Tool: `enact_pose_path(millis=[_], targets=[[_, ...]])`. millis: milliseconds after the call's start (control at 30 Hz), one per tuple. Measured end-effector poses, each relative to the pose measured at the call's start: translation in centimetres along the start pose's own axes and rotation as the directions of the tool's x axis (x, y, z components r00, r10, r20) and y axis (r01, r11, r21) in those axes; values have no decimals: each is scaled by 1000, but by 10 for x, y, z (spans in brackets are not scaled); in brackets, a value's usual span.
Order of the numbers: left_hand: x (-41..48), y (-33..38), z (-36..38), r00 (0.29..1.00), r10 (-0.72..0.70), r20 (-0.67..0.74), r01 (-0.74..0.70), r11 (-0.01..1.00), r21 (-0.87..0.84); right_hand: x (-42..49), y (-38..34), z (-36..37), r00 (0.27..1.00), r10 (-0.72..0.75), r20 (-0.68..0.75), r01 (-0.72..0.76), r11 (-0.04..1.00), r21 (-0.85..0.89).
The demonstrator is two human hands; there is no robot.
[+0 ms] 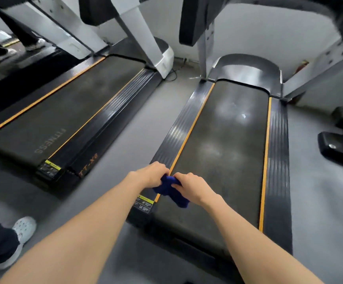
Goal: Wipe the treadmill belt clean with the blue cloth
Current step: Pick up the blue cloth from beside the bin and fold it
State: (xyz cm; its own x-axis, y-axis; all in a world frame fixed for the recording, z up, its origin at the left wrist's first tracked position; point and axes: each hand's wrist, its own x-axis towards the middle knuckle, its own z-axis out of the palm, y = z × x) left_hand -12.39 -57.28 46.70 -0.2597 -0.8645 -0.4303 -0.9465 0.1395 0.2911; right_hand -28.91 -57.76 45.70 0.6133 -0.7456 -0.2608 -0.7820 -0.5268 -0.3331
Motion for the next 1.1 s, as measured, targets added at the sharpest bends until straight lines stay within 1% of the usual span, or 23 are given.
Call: enact_pose_path(millis=[67, 133, 200, 333, 467, 533, 667, 733, 800, 900, 1000, 1100], targets=[[28, 24, -26, 1000, 23, -21, -22, 998, 54, 0, 31, -27, 998, 35, -47, -35, 999, 2], [64, 54, -62, 994, 77, -82, -65, 989, 132, 3, 71, -57, 985, 92, -148, -94, 996, -6], [94, 79, -97, 984, 117, -132, -95, 982, 163, 9, 103, -89, 967, 132, -215, -130, 991, 27], [150, 110, -144, 980, 117, -161, -91, 983, 157, 29, 152, -144, 968, 170, -187, -145, 980, 138], [207, 131, -168, 961, 138, -238, -93, 977, 189, 54, 199, -171, 951, 237, -199, -185, 950, 251], [234, 132, -177, 961, 139, -239, -97, 979, 178, 70, 217, -185, 952, 241, -187, -187, 945, 268], [295, 125, -199, 958, 172, -229, -152, 983, 102, 111, 256, -215, 949, 257, -184, -195, 934, 298], [332, 123, -219, 956, 205, -210, -189, 977, 95, 138, 282, -233, 951, 258, -170, -209, 942, 263], [375, 123, -249, 949, 247, -197, -233, 968, 88, 172, 312, -258, 942, 278, -189, -235, 947, 220], [438, 124, -312, 939, 253, -234, -252, 967, 37, 228, 350, -315, 911, 340, -234, -283, 928, 244], [489, 126, -368, 955, 234, -180, -237, 972, 8, 268, 376, -369, 906, 371, -203, -323, 917, 234], [526, 130, -409, 957, 229, -180, -240, 970, -41, 290, 398, -410, 908, 385, -166, -325, 897, 300]])
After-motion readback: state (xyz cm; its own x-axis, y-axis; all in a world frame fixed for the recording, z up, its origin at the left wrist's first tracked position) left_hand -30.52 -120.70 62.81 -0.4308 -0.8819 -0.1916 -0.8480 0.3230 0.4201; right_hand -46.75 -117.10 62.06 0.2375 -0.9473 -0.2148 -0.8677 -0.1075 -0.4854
